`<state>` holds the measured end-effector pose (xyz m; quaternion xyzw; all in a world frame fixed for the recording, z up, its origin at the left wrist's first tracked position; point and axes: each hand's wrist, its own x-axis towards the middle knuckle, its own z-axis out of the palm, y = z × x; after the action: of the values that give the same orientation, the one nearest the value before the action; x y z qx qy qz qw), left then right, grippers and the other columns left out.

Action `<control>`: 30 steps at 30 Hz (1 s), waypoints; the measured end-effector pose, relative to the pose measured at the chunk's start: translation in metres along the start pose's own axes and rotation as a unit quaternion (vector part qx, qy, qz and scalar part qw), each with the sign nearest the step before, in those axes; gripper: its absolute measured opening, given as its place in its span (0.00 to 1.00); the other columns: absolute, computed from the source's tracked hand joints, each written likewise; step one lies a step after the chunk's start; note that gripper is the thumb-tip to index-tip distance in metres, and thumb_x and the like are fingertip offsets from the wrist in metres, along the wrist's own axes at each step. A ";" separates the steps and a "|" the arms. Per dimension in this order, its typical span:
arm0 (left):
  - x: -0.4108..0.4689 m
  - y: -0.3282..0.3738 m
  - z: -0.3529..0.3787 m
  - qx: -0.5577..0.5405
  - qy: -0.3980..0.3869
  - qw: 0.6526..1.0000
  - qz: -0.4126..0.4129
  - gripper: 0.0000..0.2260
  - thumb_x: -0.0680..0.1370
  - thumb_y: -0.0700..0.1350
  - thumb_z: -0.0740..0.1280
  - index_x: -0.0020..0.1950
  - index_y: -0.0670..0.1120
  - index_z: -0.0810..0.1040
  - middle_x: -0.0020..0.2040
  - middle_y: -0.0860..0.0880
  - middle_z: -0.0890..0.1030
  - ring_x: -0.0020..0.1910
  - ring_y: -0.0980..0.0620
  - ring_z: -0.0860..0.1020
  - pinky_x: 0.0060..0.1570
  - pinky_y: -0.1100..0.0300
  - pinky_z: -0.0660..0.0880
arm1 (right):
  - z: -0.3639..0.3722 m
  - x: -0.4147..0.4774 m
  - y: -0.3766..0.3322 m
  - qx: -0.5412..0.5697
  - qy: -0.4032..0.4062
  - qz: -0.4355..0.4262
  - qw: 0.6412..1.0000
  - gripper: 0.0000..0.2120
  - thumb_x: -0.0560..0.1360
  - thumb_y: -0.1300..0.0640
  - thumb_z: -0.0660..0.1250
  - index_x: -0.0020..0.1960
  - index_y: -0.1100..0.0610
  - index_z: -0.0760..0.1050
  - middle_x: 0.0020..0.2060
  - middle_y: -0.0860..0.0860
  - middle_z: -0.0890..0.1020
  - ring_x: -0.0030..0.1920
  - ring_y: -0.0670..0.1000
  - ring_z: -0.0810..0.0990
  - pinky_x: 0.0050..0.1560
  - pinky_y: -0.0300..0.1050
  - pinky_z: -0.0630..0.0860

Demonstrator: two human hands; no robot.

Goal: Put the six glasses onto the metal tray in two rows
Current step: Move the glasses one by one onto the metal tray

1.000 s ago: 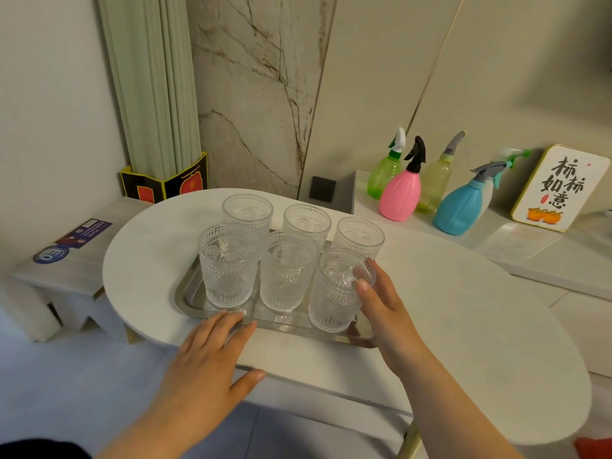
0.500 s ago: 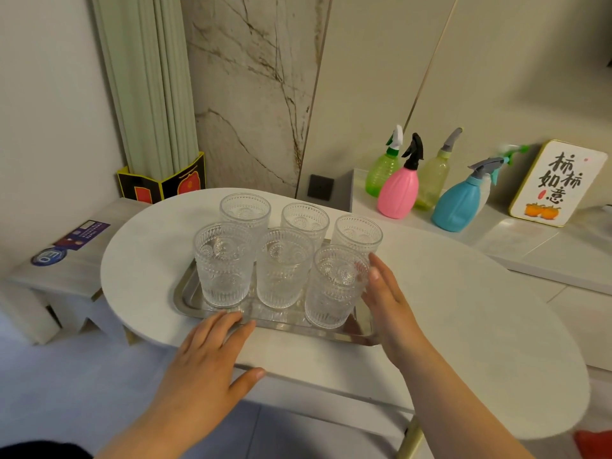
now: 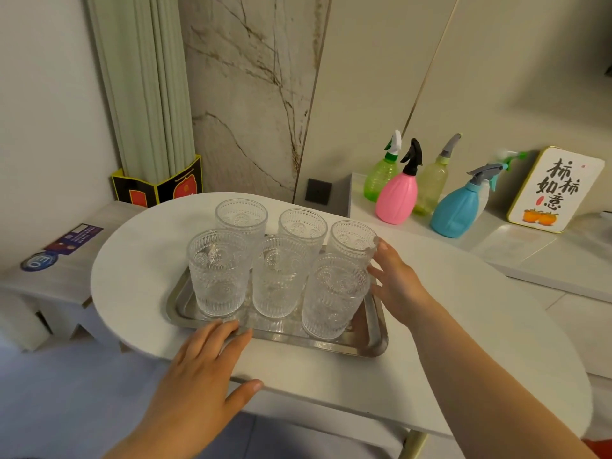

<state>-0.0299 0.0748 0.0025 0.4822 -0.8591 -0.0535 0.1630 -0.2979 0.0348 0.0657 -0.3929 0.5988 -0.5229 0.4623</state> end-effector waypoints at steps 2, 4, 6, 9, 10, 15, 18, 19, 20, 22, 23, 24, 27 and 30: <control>0.001 -0.001 0.002 0.000 0.011 1.000 0.003 0.40 0.77 0.64 0.37 0.50 0.41 0.82 0.49 0.42 0.83 0.53 0.48 0.67 0.51 0.53 0.68 | 0.000 0.007 0.000 -0.005 -0.008 0.008 1.000 0.16 0.78 0.46 0.50 0.64 0.45 0.62 0.46 0.36 0.72 0.49 0.44 0.71 0.57 0.44 0.64; 0.001 -0.001 0.003 0.002 0.016 1.000 0.000 0.40 0.77 0.64 0.37 0.49 0.41 0.83 0.48 0.42 0.84 0.52 0.48 0.67 0.50 0.53 0.70 | 0.001 0.011 -0.001 -0.005 -0.017 0.015 1.000 0.19 0.78 0.45 0.50 0.67 0.47 0.61 0.47 0.36 0.73 0.48 0.42 0.72 0.53 0.41 0.67; 0.002 0.000 0.002 0.000 0.013 1.000 -0.006 0.40 0.78 0.63 0.36 0.49 0.42 0.83 0.48 0.43 0.84 0.52 0.48 0.67 0.39 0.52 0.77 | 0.001 0.014 0.000 -0.017 -0.024 0.016 0.999 0.19 0.77 0.45 0.51 0.67 0.47 0.61 0.48 0.36 0.73 0.46 0.39 0.72 0.46 0.38 0.69; 0.003 -0.001 0.001 0.000 0.008 1.000 -0.012 0.40 0.78 0.63 0.36 0.49 0.42 0.83 0.48 0.43 0.84 0.52 0.48 0.67 0.30 0.45 0.78 | 0.000 0.020 -0.001 -0.037 -0.025 0.022 0.999 0.19 0.77 0.45 0.51 0.66 0.47 0.62 0.46 0.36 0.74 0.44 0.39 0.73 0.42 0.35 0.70; 0.003 -0.001 0.001 0.002 0.009 1.000 -0.011 0.40 0.78 0.63 0.36 0.49 0.42 0.83 0.48 0.43 0.84 0.52 0.48 0.68 0.30 0.45 0.78 | 0.000 0.021 -0.001 -0.040 -0.027 0.023 0.999 0.19 0.77 0.45 0.50 0.66 0.48 0.63 0.47 0.37 0.74 0.44 0.39 0.73 0.42 0.36 0.70; 0.002 0.000 0.003 0.000 0.017 1.000 0.004 0.39 0.78 0.63 0.36 0.49 0.42 0.83 0.48 0.43 0.84 0.52 0.44 0.75 0.44 0.52 0.76 | 0.002 0.029 -0.001 -0.051 -0.032 0.023 0.998 0.21 0.78 0.46 0.48 0.69 0.51 0.60 0.65 0.49 0.70 0.59 0.52 0.71 0.61 0.48 0.65; 0.002 0.001 0.004 -0.017 0.028 0.999 0.010 0.40 0.77 0.64 0.37 0.50 0.41 0.82 0.49 0.41 0.83 0.53 0.47 0.68 0.50 0.54 0.63 | 0.005 0.033 0.002 -0.078 -0.032 0.028 0.996 0.23 0.78 0.44 0.48 0.70 0.51 0.58 0.70 0.51 0.65 0.69 0.55 0.64 0.71 0.56 0.59; 0.002 0.002 0.004 -0.019 0.029 0.999 0.010 0.40 0.77 0.64 0.37 0.50 0.40 0.82 0.49 0.41 0.83 0.53 0.47 0.67 0.49 0.55 0.63 | 0.006 0.034 0.002 -0.080 -0.030 0.030 0.996 0.23 0.78 0.44 0.47 0.70 0.50 0.58 0.71 0.51 0.65 0.69 0.56 0.63 0.71 0.58 0.58; 0.002 0.002 0.004 -0.020 0.031 0.999 0.010 0.40 0.77 0.64 0.37 0.50 0.40 0.82 0.49 0.41 0.83 0.53 0.47 0.67 0.49 0.56 0.63 | 0.007 0.035 0.002 -0.079 -0.027 0.030 0.996 0.22 0.78 0.44 0.47 0.70 0.50 0.59 0.71 0.51 0.65 0.69 0.56 0.63 0.71 0.60 0.58; 0.002 0.002 0.004 -0.022 0.036 0.999 0.010 0.40 0.77 0.64 0.37 0.50 0.41 0.82 0.49 0.41 0.83 0.53 0.47 0.67 0.49 0.56 0.63 | 0.009 0.036 0.002 -0.077 -0.025 0.030 0.996 0.22 0.78 0.44 0.47 0.70 0.50 0.59 0.71 0.52 0.65 0.69 0.57 0.63 0.71 0.61 0.58; 0.002 0.002 0.004 -0.023 0.040 0.999 0.010 0.40 0.77 0.64 0.37 0.50 0.41 0.82 0.49 0.41 0.83 0.53 0.47 0.67 0.49 0.56 0.63 | 0.010 0.036 0.002 -0.076 -0.025 0.030 0.996 0.22 0.78 0.44 0.48 0.70 0.50 0.59 0.71 0.52 0.65 0.69 0.57 0.64 0.71 0.61 0.58; 0.001 0.002 0.004 -0.025 0.044 0.999 0.009 0.40 0.77 0.64 0.37 0.50 0.41 0.82 0.49 0.41 0.83 0.53 0.47 0.67 0.49 0.56 0.63 | 0.011 0.036 0.002 -0.076 -0.025 0.027 0.996 0.22 0.78 0.44 0.48 0.70 0.50 0.59 0.71 0.52 0.65 0.69 0.58 0.64 0.71 0.62 0.58; 0.002 0.002 0.005 -0.018 0.056 0.998 0.011 0.37 0.77 0.65 0.41 0.50 0.41 0.82 0.50 0.41 0.83 0.54 0.47 0.67 0.50 0.55 0.63 | 0.015 0.035 0.002 -0.073 -0.025 0.021 0.997 0.22 0.78 0.46 0.48 0.70 0.51 0.59 0.71 0.53 0.64 0.69 0.58 0.64 0.71 0.62 0.58; 0.001 0.002 0.007 -0.006 0.082 0.996 0.021 0.28 0.69 0.61 0.54 0.50 0.41 0.82 0.49 0.42 0.83 0.53 0.48 0.67 0.50 0.55 0.66 | 0.017 0.034 0.001 -0.071 -0.013 0.019 0.997 0.22 0.78 0.46 0.48 0.70 0.51 0.59 0.70 0.54 0.65 0.68 0.59 0.65 0.71 0.62 0.59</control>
<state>-0.0341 0.0742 -0.0034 0.4661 -0.8523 -0.0156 0.2366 -0.2905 -0.0021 0.0590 -0.4205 0.6355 -0.4647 0.4509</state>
